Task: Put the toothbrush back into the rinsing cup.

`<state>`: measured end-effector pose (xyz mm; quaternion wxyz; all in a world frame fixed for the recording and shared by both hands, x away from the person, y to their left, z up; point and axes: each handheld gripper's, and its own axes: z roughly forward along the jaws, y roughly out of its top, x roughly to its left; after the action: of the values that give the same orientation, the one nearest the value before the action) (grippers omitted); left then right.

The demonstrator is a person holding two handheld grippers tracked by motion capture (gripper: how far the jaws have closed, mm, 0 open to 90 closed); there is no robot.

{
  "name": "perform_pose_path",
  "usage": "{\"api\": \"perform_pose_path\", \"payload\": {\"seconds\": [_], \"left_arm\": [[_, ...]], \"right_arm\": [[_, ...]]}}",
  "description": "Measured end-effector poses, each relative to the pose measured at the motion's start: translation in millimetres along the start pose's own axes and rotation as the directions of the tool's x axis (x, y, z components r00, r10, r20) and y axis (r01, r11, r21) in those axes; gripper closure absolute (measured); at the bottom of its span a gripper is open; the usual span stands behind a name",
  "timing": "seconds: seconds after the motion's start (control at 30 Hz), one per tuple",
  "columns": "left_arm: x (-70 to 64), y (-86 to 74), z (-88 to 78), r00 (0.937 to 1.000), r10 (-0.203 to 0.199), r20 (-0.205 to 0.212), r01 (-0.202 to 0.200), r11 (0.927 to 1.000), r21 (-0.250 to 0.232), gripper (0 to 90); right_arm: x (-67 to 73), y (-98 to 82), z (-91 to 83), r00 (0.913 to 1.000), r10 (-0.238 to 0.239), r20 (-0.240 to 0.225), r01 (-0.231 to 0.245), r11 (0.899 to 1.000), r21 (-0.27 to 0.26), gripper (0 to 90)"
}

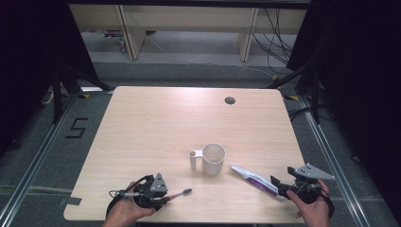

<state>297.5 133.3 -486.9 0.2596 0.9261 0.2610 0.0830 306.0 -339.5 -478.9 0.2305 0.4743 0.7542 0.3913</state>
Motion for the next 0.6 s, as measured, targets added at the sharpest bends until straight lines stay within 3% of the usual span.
{"api": "perform_pose_path", "payload": {"seconds": [0.23,0.6], "left_arm": [[2.4,3.5,4.5,0.9996,0.020,0.021,-0.021,0.9986,0.048,75.5],[-2.0,6.6,5.2,0.9984,0.049,0.029,-0.051,0.9961,0.072,78.2]], "right_arm": [[-0.1,0.0,0.4,1.0000,0.002,-0.001,-0.002,1.000,-0.003,23.3],[-0.8,0.3,-0.3,1.0000,-0.003,-0.002,0.003,1.000,0.002,23.5]]}}
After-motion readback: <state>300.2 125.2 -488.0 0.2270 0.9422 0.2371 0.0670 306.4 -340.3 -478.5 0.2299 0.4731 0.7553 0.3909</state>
